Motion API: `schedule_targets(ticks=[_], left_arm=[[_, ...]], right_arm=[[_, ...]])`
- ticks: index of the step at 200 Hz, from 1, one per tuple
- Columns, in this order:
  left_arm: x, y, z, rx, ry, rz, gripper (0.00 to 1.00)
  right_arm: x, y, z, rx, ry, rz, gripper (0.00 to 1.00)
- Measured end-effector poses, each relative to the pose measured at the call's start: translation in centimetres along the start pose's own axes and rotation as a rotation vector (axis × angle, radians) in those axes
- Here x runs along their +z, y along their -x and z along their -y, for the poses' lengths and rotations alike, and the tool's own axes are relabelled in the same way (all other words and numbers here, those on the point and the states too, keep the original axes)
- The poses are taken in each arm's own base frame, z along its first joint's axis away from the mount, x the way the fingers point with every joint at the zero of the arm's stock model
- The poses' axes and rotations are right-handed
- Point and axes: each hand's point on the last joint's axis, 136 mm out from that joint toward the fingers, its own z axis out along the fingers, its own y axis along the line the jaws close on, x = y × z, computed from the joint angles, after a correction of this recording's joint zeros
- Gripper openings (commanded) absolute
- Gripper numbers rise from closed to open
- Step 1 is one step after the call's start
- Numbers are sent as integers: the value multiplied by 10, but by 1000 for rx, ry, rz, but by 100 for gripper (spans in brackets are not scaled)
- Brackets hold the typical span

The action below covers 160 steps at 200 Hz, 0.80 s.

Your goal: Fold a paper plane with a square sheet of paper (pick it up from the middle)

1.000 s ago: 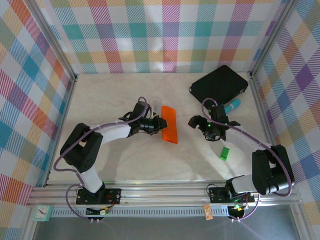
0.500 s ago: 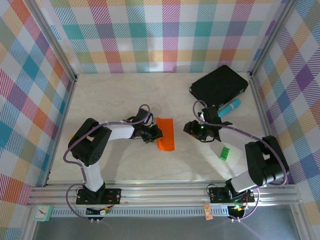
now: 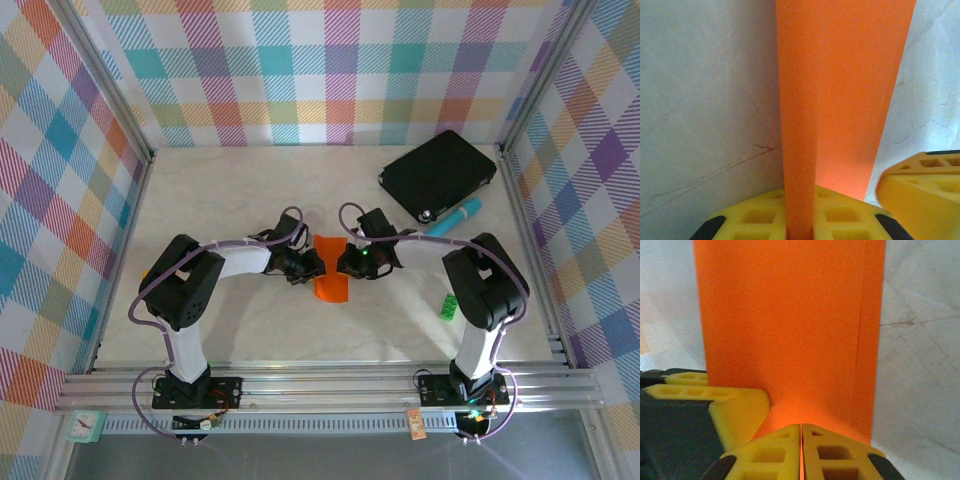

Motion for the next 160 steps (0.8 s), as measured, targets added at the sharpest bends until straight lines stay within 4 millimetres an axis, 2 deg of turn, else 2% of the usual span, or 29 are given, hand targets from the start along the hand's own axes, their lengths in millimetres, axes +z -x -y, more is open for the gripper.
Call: schedule_targets(ticks=[43,67,91,104,160], left_arm=[[-1,0,2,9,4,-8,23],[-2,1,6,17,3,-7,33],[-7,2,7,24,13,-1,48],[-11,3,5,32,31,12,52],[-18,3,-5,24,83,29,53]], right_arm=[[9,-5,11,16,-39,-43,10],[8,-5,13,15,-59,-51,10],[9,-5,14,14,-67,-63,10],[9,-6,14,17,-69,-68,10],[9,-5,13,21,-79,-80,11]])
